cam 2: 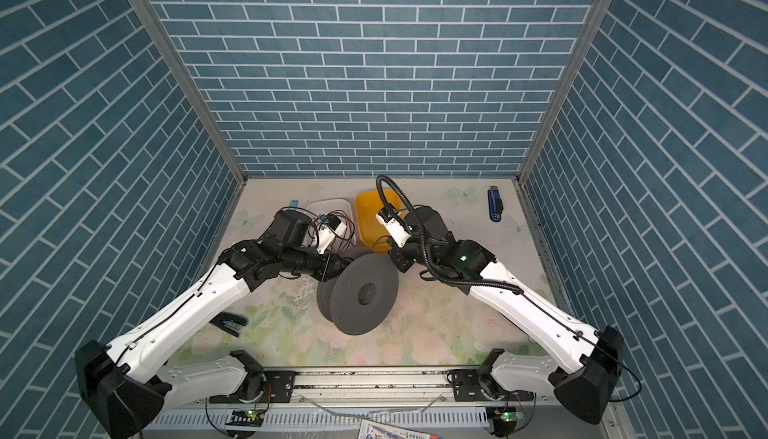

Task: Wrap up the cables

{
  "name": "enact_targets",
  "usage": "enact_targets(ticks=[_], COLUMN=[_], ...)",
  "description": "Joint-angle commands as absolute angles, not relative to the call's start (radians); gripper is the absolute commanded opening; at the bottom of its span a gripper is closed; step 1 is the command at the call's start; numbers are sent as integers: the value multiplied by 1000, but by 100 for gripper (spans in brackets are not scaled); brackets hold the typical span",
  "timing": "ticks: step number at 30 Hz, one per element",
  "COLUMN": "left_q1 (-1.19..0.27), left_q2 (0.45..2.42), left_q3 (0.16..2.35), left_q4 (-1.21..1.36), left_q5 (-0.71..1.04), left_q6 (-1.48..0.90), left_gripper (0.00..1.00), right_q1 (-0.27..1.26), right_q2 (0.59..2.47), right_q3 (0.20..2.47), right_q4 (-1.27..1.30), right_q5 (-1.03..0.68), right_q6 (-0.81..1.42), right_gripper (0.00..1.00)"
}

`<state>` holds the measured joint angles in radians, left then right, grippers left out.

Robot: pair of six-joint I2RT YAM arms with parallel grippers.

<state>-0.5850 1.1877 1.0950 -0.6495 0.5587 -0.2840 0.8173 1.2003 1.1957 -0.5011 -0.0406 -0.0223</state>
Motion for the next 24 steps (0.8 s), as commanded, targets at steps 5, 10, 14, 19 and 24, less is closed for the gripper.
enact_targets(ticks=[5, 10, 14, 19, 24], left_q1=[-532, -487, -421, -335, -302], left_q2=[1173, 1164, 1139, 1141, 1158], left_q3=[1128, 1100, 1025, 923, 864], left_q4=[-536, -404, -185, 131, 304], left_q5=[825, 923, 969, 1008, 948], left_q6=[-335, -423, -584, -828, -970], left_gripper=[5, 5, 5, 4, 3], right_q1=[653, 587, 564, 554, 553], right_q2=[1171, 1189, 1184, 1192, 1199], right_q3=[1118, 1079, 1020, 969, 915], right_q4=[-509, -480, -399, -300, -124], right_q5=[-411, -583, -662, -665, -710], right_q6=[14, 77, 162, 309, 535], right_gripper=[0, 0, 0, 0, 0])
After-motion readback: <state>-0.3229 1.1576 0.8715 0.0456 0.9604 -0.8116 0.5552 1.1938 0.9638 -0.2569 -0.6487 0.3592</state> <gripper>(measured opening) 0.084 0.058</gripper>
